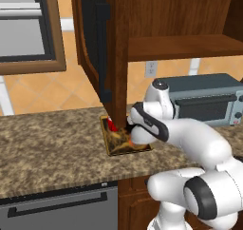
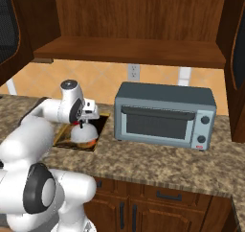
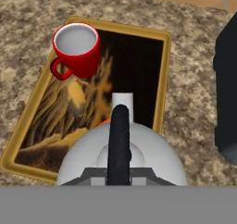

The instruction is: Pick the kettle from the counter and place it on the tray. Then pick the mug from the cabinet and place it on the tray. Then close the cabinet doors.

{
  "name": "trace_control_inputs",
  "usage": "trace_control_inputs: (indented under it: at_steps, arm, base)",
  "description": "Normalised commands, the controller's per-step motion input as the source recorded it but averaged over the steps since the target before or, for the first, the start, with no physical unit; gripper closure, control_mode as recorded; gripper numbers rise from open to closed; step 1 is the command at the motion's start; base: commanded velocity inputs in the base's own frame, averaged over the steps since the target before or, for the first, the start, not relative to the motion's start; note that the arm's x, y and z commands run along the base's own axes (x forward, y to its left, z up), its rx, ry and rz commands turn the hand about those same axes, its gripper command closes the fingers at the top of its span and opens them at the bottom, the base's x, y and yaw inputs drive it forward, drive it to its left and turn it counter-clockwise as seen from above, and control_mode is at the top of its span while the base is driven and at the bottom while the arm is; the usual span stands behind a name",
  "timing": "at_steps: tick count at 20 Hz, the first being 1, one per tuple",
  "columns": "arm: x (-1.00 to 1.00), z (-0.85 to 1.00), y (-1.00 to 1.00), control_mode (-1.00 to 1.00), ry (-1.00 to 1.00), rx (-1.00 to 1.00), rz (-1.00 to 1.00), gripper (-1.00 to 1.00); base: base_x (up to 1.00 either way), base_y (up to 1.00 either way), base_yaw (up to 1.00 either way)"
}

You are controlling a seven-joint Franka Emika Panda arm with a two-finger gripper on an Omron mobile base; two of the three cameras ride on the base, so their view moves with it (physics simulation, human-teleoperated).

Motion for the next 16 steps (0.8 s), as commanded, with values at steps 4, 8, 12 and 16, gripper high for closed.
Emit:
trace_control_inputs:
  at_steps: [4,8,12,16]
  arm:
    - [0.46,-0.24,0.2,-1.0,-0.04,0.0,0.02,1.0]
    - [0.35,-0.26,0.19,-1.0,-0.02,0.0,0.02,1.0]
    - [0.27,-0.31,0.1,-1.0,-0.01,0.0,0.02,1.0]
    - [0.22,-0.31,0.06,-1.0,-0.02,0.0,0.02,1.0]
  base:
    - [0.0,0.0,0.0]
    - [0.0,0.0,0.0]
    - [0.0,0.0,0.0]
    - [0.0,0.0,0.0]
